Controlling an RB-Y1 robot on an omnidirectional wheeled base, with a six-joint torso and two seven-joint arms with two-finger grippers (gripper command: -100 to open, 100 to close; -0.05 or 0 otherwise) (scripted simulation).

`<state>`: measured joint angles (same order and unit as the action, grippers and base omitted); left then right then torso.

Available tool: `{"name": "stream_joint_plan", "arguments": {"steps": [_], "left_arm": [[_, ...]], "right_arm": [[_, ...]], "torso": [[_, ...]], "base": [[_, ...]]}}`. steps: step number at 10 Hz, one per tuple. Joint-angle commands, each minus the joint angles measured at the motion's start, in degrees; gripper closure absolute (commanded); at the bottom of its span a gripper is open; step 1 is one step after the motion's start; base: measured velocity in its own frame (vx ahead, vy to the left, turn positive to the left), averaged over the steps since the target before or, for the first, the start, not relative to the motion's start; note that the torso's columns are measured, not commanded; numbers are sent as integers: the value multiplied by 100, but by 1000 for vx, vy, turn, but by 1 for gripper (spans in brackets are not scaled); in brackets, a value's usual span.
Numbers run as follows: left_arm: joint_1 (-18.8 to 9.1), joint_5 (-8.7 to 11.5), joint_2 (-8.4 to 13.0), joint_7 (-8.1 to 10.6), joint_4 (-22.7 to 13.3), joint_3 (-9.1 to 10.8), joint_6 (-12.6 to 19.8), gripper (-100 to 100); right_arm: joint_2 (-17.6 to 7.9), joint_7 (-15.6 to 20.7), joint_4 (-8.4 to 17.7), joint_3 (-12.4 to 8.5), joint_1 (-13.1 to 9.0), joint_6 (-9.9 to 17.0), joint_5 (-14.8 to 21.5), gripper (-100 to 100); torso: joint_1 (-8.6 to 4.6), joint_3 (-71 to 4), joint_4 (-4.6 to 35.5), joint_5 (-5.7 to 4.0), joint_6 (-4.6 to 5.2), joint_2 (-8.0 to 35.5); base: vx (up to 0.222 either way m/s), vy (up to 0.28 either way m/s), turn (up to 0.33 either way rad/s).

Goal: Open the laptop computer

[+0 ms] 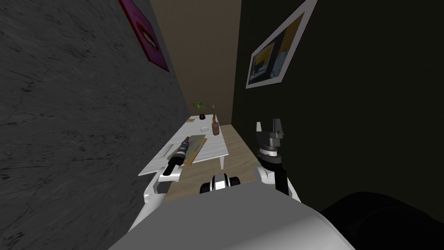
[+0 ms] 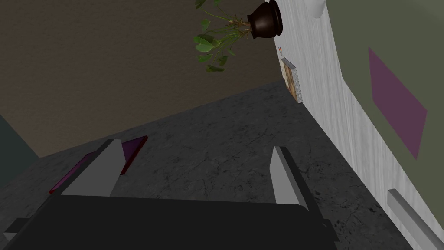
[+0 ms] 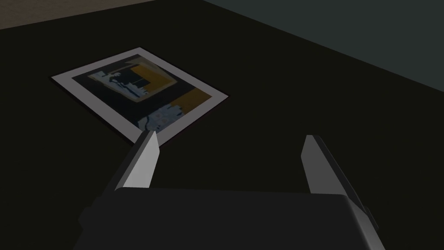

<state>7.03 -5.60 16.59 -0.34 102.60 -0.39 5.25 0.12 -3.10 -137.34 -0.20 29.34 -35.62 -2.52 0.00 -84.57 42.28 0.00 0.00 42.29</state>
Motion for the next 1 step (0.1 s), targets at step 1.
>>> {"name": "stream_joint_plan", "arguments": {"steps": [1], "left_arm": [[0, 0, 0, 0, 0, 0, 0, 0]], "right_arm": [[0, 0, 0, 0, 0, 0, 0, 0]], "torso": [[0, 0, 0, 0, 0, 0]], "base": [[0, 0, 0]]}}
